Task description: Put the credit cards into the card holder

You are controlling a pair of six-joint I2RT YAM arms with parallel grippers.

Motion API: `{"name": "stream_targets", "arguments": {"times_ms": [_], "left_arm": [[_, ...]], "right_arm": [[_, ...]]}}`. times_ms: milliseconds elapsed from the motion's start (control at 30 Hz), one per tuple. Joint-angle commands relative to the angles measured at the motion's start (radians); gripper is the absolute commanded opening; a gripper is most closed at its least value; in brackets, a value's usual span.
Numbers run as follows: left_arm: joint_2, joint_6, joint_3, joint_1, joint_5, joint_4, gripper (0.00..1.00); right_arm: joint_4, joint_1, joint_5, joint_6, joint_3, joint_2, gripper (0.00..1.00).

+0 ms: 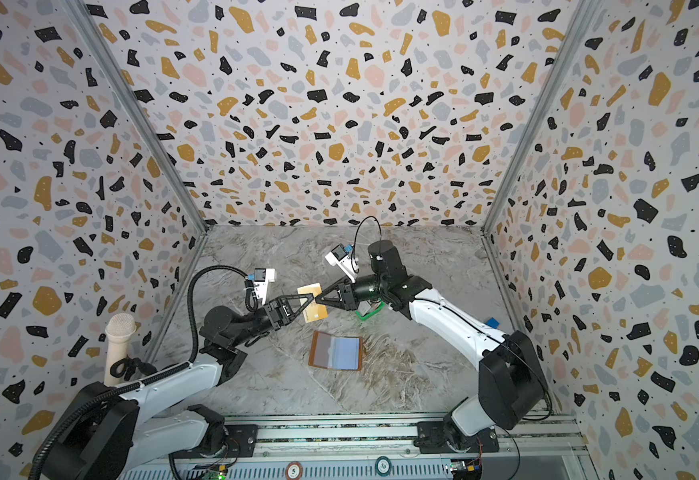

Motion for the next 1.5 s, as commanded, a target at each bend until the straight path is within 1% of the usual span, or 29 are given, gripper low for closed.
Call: {"name": "stream_targets", "arguments": {"times_ms": [0, 67, 100, 133, 167, 200, 333, 400, 533, 633, 667, 800, 900, 1033, 1100, 1233, 1467], "left_arm": [[-0.008, 0.038, -0.005, -0.004, 0.010, 0.003, 0.00], [-0.005, 0.043, -0.003, -0.004, -0.004, -0.017, 0.00], [-0.005, 0.053, -0.001, -0.005, -0.023, -0.051, 0.15], [-0.004, 0.062, 0.002, -0.005, -0.039, -0.076, 0.24], [-0.004, 0.068, 0.001, -0.004, -0.058, -0.115, 0.31], [-0.006, 0.070, -0.006, -0.002, -0.086, -0.143, 0.35], [-0.043, 0.063, -0.059, 0.011, -0.182, -0.203, 0.38], [-0.062, 0.093, -0.075, 0.011, -0.222, -0.278, 0.39], [-0.041, 0.123, -0.116, 0.002, -0.243, -0.357, 0.39], [-0.017, 0.153, -0.142, -0.029, -0.263, -0.396, 0.39], [-0.008, 0.166, -0.144, -0.047, -0.276, -0.413, 0.38], [0.035, 0.179, -0.144, -0.096, -0.322, -0.430, 0.25], [0.074, 0.191, -0.144, -0.101, -0.352, -0.442, 0.22], [0.121, 0.214, -0.132, -0.103, -0.369, -0.481, 0.19], [0.146, 0.251, -0.131, -0.109, -0.366, -0.484, 0.17], [0.184, 0.262, -0.131, -0.116, -0.365, -0.494, 0.13], [0.216, 0.271, -0.148, -0.132, -0.366, -0.502, 0.13]], "right_arm": [[0.009, -0.004, -0.021, 0.005, 0.030, -0.026, 0.08], [0.006, -0.004, -0.024, 0.009, 0.027, -0.027, 0.00], [0.001, -0.005, -0.013, 0.010, 0.020, -0.028, 0.00], [-0.007, -0.007, 0.003, 0.013, 0.015, -0.033, 0.00], [-0.014, -0.012, 0.023, 0.015, 0.004, -0.036, 0.00], [-0.011, -0.017, 0.043, 0.025, -0.014, -0.047, 0.00], [0.051, -0.051, 0.131, 0.102, -0.142, -0.123, 0.00], [0.084, -0.058, 0.191, 0.142, -0.219, -0.164, 0.00], [0.204, -0.038, 0.300, 0.242, -0.378, -0.203, 0.00], [0.280, -0.016, 0.358, 0.301, -0.463, -0.201, 0.00], [0.289, -0.009, 0.383, 0.309, -0.479, -0.200, 0.00], [0.299, 0.026, 0.448, 0.313, -0.513, -0.189, 0.00], [0.316, 0.049, 0.488, 0.329, -0.530, -0.168, 0.00], [0.333, 0.062, 0.497, 0.334, -0.541, -0.144, 0.00], [0.333, 0.065, 0.497, 0.331, -0.541, -0.134, 0.00], [0.333, 0.066, 0.495, 0.329, -0.544, -0.114, 0.00], [0.350, 0.067, 0.504, 0.328, -0.562, -0.065, 0.00]]}}
